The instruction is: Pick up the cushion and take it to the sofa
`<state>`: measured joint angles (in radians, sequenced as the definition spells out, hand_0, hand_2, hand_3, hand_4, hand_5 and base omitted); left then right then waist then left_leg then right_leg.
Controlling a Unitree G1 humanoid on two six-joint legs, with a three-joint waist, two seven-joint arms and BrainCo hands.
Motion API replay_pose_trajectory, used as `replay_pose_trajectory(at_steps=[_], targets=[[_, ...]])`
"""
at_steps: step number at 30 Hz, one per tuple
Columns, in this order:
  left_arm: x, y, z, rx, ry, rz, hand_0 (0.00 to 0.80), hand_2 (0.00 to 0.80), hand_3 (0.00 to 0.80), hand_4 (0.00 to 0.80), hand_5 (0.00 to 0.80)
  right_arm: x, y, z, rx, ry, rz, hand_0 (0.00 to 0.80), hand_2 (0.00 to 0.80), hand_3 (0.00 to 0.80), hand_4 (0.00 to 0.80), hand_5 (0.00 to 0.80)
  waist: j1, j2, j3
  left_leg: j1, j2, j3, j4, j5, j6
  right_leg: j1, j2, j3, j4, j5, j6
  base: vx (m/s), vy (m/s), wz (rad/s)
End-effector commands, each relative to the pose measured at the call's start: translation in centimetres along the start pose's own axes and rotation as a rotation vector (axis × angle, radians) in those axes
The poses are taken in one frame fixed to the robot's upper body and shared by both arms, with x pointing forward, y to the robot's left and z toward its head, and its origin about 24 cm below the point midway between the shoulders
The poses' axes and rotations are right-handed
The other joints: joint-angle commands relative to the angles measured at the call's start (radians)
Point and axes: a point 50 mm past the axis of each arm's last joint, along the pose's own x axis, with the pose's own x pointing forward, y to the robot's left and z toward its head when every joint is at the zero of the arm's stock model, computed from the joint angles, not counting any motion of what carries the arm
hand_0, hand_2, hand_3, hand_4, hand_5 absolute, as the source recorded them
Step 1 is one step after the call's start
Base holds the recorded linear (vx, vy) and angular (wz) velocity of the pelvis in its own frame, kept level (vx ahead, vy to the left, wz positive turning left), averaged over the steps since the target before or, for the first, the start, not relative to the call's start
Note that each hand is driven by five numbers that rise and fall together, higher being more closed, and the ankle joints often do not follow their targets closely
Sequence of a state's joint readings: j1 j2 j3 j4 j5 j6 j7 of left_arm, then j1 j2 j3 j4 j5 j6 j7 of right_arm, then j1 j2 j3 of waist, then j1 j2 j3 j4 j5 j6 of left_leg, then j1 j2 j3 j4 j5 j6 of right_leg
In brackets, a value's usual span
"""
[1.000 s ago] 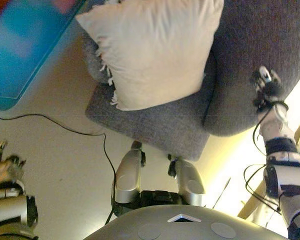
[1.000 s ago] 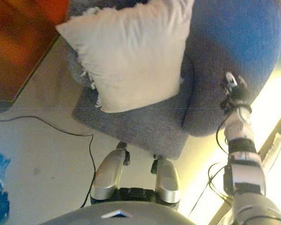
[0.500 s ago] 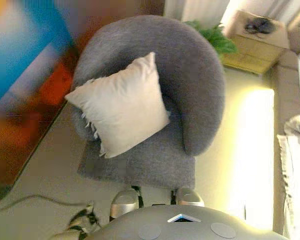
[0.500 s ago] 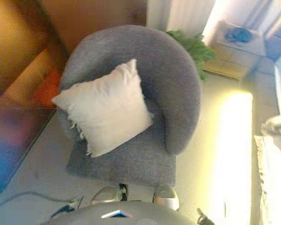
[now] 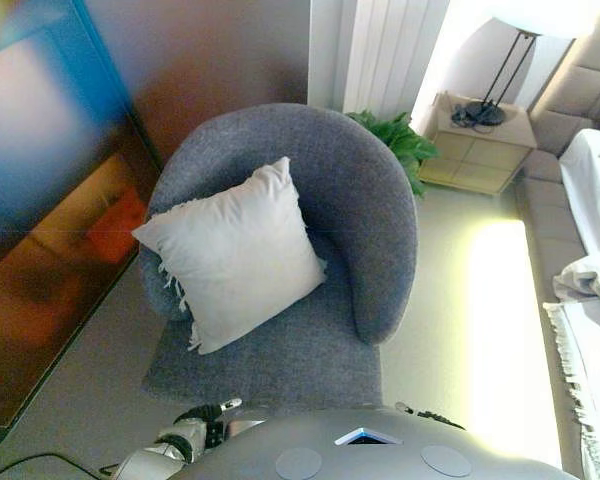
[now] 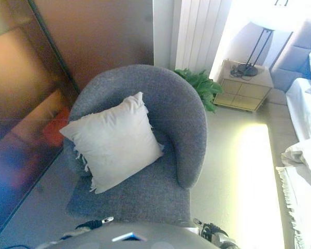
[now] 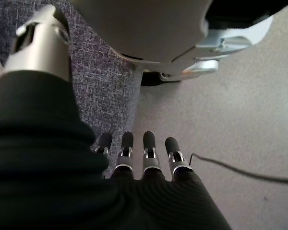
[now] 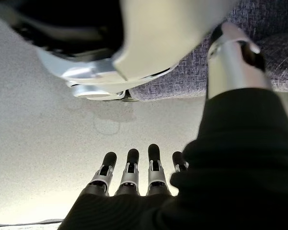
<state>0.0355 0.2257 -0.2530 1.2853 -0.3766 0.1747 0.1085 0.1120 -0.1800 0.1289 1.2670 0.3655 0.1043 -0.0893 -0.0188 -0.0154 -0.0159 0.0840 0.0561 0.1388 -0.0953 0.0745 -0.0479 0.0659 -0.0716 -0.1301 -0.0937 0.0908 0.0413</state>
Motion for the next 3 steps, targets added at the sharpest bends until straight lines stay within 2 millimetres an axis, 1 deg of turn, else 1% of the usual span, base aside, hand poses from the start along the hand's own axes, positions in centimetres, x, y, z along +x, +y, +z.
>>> replay_pose_trajectory(at_steps=[1,3], targets=[[-0.13,-2.04,1.17,-0.073,0.014,-0.045,0.000,0.000,0.000,0.000,0.000,0.03,1.30,2.04,-0.063,-0.044,0.034,0.000,0.000,0.000,0.000,0.000,-0.042,0.019,0.059,0.062,-0.014,-0.001,0.008,-0.181,0.016,0.073,0.008,0.008,0.006,-0.157,0.038,0.007,-0.041,-0.11],[-0.11,-1.84,1.18,-0.076,0.008,-0.031,0.000,0.000,0.000,0.000,0.000,0.04,1.23,1.90,-0.070,-0.047,0.034,0.000,0.000,0.000,0.000,0.000,-0.045,0.020,0.060,0.062,-0.013,0.000,0.008,-0.182,0.017,0.072,0.009,0.012,0.006,-0.157,0.038,0.003,-0.042,-0.10]])
